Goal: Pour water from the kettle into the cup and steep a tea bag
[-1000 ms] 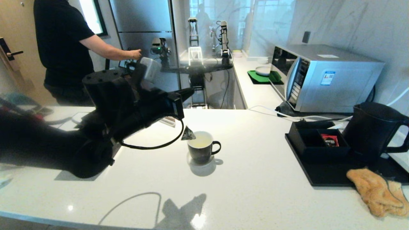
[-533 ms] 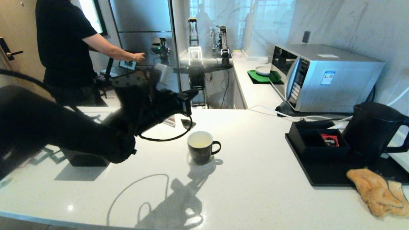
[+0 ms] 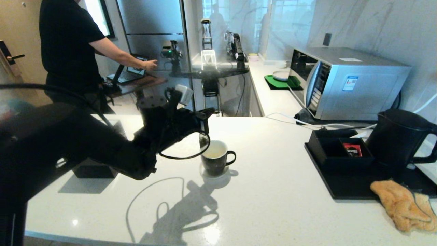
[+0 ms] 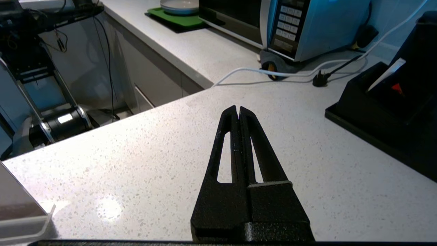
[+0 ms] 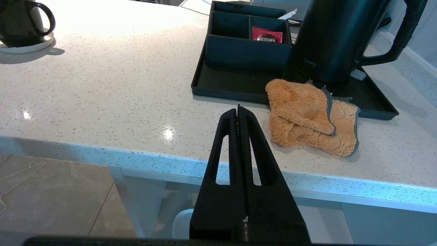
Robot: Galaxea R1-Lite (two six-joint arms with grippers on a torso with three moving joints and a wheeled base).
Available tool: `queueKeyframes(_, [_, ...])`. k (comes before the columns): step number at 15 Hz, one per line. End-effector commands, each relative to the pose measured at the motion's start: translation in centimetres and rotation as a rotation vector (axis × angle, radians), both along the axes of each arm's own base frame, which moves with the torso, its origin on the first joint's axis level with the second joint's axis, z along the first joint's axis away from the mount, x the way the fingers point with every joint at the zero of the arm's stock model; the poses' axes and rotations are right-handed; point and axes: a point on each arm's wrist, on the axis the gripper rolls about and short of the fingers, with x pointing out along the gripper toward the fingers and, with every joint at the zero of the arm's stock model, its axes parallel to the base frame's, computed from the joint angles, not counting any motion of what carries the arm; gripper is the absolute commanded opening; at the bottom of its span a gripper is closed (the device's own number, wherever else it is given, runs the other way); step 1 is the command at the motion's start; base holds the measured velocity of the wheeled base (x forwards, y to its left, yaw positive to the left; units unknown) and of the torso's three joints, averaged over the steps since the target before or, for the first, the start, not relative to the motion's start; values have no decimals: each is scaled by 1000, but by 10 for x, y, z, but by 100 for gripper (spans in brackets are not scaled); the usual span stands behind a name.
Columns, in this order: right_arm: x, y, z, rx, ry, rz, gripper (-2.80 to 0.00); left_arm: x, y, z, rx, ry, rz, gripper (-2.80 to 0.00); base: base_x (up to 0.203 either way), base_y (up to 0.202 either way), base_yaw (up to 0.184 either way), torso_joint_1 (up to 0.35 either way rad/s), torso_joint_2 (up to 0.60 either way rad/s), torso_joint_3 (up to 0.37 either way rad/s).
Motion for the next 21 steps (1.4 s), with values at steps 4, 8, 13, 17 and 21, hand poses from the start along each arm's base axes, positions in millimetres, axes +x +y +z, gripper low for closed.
queueKeyframes(4, [0,0,0,-1,1,1,-280,4,-5,-16,5,16,-6,-280,0,0,0,0,0,0])
queueKeyframes(8, [0,0,0,-1,1,1,-280,6,-6,-26,16,33,2,-280,0,0,0,0,0,0])
queueKeyframes(13, [0,0,0,-1,1,1,-280,8,-12,-43,48,59,-3,-280,0,0,0,0,0,0])
queueKeyframes(17, [0,0,0,-1,1,1,-280,10,-13,-53,58,79,-2,-280,0,0,0,0,0,0])
queueKeyframes(21, [0,0,0,-1,1,1,-280,12,-14,-63,69,99,-4,-280,0,0,0,0,0,0])
